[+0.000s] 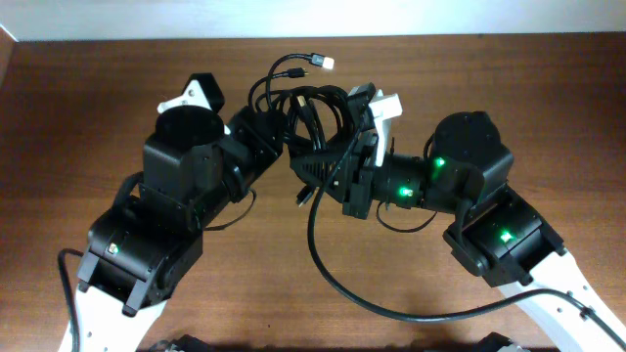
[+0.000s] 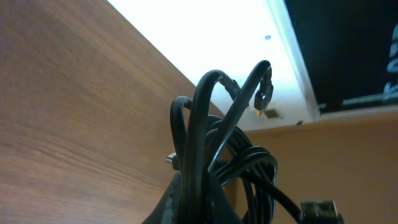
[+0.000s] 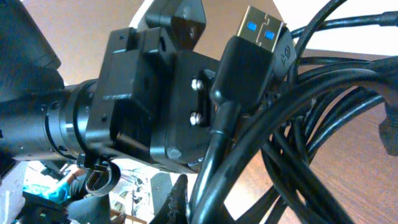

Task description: Untangle cables

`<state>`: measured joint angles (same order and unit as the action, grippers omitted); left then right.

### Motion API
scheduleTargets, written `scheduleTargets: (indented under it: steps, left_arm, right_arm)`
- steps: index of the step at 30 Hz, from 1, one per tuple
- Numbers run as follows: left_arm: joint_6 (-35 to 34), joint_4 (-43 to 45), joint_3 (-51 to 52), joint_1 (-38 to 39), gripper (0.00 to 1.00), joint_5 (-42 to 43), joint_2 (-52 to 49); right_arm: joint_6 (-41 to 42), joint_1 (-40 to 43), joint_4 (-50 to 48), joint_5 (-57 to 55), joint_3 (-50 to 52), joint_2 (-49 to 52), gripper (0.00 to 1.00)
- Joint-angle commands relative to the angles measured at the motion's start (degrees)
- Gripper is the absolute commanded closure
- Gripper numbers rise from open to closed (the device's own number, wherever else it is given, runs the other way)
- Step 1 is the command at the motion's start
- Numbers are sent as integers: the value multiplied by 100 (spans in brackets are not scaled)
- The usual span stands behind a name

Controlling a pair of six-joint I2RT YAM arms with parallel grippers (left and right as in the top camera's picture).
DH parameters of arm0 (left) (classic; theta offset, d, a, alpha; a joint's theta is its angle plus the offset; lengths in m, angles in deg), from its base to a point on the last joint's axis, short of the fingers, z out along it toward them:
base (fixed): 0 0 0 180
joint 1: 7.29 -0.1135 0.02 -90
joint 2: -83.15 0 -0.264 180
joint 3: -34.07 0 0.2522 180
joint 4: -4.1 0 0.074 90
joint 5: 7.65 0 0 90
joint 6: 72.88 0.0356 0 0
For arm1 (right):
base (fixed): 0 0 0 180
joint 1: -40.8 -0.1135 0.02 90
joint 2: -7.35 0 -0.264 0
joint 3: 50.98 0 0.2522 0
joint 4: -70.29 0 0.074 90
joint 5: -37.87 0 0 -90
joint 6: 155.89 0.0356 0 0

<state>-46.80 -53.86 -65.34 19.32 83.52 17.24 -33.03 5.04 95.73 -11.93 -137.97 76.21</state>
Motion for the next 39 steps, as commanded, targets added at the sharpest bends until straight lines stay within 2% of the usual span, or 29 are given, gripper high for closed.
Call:
scheduleTargets:
  steps: [1, 3, 5, 8, 11, 16, 20, 21, 23, 24, 26, 28, 32, 35, 37, 39]
  left_arm:
    - [-1043, 190, -76, -52, 100, -415, -72]
    - [-1163, 420, -76, -50, 100, -352, -66]
    - [-1937, 433, -76, -52, 100, -361, -63]
    - [-2090, 341, -76, -52, 100, -424, -63]
    - [-2380, 345, -76, -52, 100, -444, -4]
    - [-2542, 365, -76, -52, 100, -1178, 402]
    - [-2695, 518, -76, -52, 100, -1215, 446]
    - [-2693, 516, -76, -52, 100, -1207, 444]
    - [-2693, 514, -76, -52, 100, -1189, 452]
    - [-2691, 516, -76, -50, 100, -1191, 483]
    - [-2524, 498, -76, -50, 100, -1193, 492]
    - [-1705, 490, -76, -52, 100, -1196, 492]
    - [155, 385, -76, -50, 100, -1145, 492]
    - [341, 59, -76, -50, 100, -785, 492]
    - [426, 55, -76, -50, 100, -323, 492]
    - [428, 52, -76, -50, 100, 22, 529]
  right_arm:
    - [15, -61, 9, 616, -55, -105, 96]
    - [15, -61, 101, 619, -55, -105, 96]
    - [-17, -74, 90, 616, -55, -105, 96]
    - [-859, -304, -151, 621, -55, -136, 96]
    - [-2293, -407, -55, 1410, -55, -175, 96]
    - [-2387, -407, 581, 1464, -50, -173, 96]
    - [-2568, -409, 1126, 1462, -48, -70, 96]
    - [-2669, -407, 1366, 1410, -48, -42, 84]
    - [-2669, -407, 1613, 1152, -48, 0, 48]
    - [-2667, -407, 1755, 894, -48, 4, 16]
    - [-2658, -398, 1952, 387, -48, 2, 9]
    - [-2533, -396, 1947, 44, -50, -17, 5]
    - [-1528, -398, 1937, -1248, -52, -120, 3]
    - [-798, -398, 1827, -2170, -52, -155, 3]
    - [-680, -396, 1849, -2691, -52, -153, 3]
    - [-382, -398, 2229, -3595, -50, -153, 3]
